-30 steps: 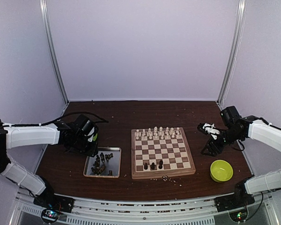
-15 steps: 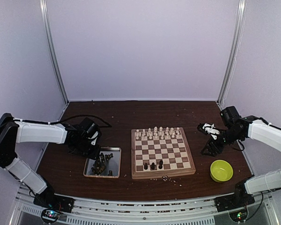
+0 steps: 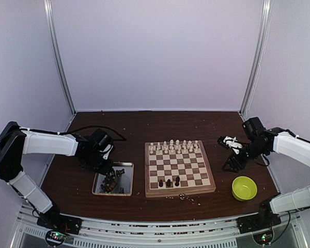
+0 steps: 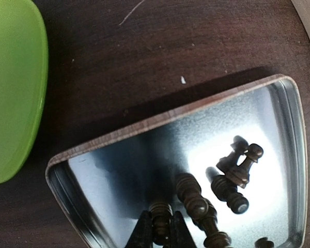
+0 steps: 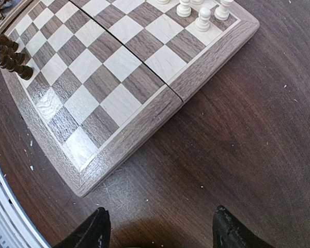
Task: Set up the chess pieces on the board
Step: Pick up the pawn from the storage box.
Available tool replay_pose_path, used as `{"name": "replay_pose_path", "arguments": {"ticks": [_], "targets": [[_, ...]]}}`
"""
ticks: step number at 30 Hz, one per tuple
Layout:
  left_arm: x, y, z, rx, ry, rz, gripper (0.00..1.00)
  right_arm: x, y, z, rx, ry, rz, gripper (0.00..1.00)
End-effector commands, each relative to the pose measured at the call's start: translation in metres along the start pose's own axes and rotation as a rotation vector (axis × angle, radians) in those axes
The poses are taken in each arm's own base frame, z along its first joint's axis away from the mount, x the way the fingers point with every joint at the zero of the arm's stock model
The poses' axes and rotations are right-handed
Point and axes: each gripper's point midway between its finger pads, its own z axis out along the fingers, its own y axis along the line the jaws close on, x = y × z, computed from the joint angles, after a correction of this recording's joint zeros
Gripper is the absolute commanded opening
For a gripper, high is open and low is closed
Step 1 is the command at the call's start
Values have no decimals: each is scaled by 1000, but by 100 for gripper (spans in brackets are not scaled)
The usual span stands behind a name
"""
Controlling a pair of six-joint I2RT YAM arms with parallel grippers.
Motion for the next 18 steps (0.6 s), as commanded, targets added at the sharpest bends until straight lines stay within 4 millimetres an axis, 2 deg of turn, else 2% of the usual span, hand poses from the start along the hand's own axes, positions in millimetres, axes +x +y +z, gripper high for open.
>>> {"name": "replay_pose_path", "arguments": {"ticks": [1,4,7,11,15,18], "targets": [[-19,2,-27,-1,-74,12,3,-8,-6,-4,29,-10,-16,68],[-25,-6,-36,76,-109,-5,3,-7,-7,-4,33,-6,-14,68],[-28,-12,-34,172,-120,-38,3,-6,-7,-4,38,-5,-16,68],[-32,-14,-38,211,-132,-56,2,-6,-8,-3,41,-2,-14,68],[-51,-20,-65,251,-217,-59,3,-6,-8,-3,42,0,-14,68],[-69,-36,-90,339,-302,-35,4,-6,-8,-3,42,0,-16,68]]}}
